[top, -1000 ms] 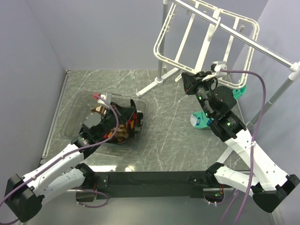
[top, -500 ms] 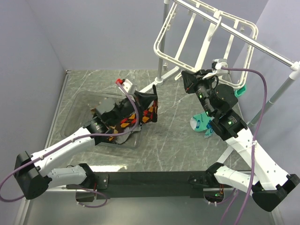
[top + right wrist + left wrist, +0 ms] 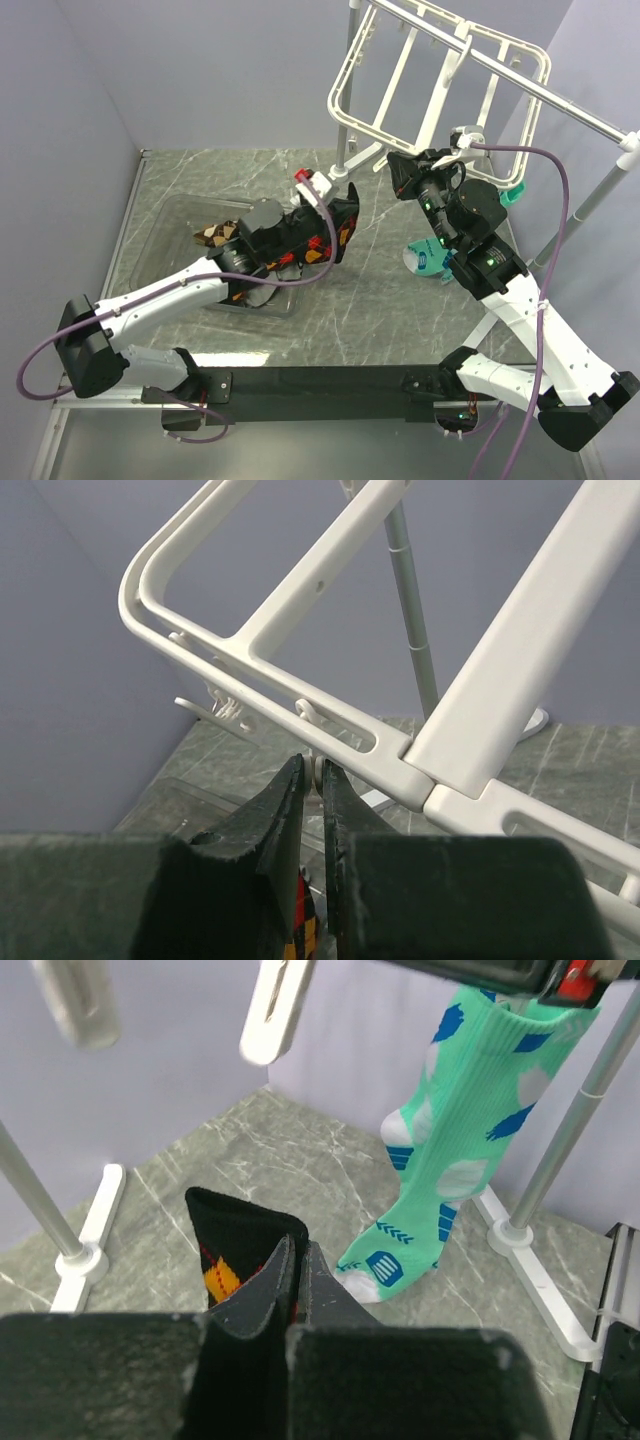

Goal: Clip the socks to the hanger
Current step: Clamp the sock onto the hanger.

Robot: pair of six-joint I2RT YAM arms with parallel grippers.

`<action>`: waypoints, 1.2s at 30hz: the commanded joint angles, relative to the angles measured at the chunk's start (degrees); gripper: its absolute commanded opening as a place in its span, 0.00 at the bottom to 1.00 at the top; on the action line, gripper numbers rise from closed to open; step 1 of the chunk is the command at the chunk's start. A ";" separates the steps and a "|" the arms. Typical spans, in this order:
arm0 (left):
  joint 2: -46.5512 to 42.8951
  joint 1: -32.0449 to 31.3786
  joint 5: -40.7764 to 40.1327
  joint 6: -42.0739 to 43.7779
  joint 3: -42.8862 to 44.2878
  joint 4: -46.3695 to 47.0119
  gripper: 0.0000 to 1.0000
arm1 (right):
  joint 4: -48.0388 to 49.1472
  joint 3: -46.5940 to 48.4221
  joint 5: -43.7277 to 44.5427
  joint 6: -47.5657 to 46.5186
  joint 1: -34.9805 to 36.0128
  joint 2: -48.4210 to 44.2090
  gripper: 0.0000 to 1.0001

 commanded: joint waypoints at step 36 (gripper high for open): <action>10.22 -3.34 -5.31 14.42 19.32 -6.00 0.01 | -3.31 4.06 -2.53 -5.51 0.15 1.54 0.00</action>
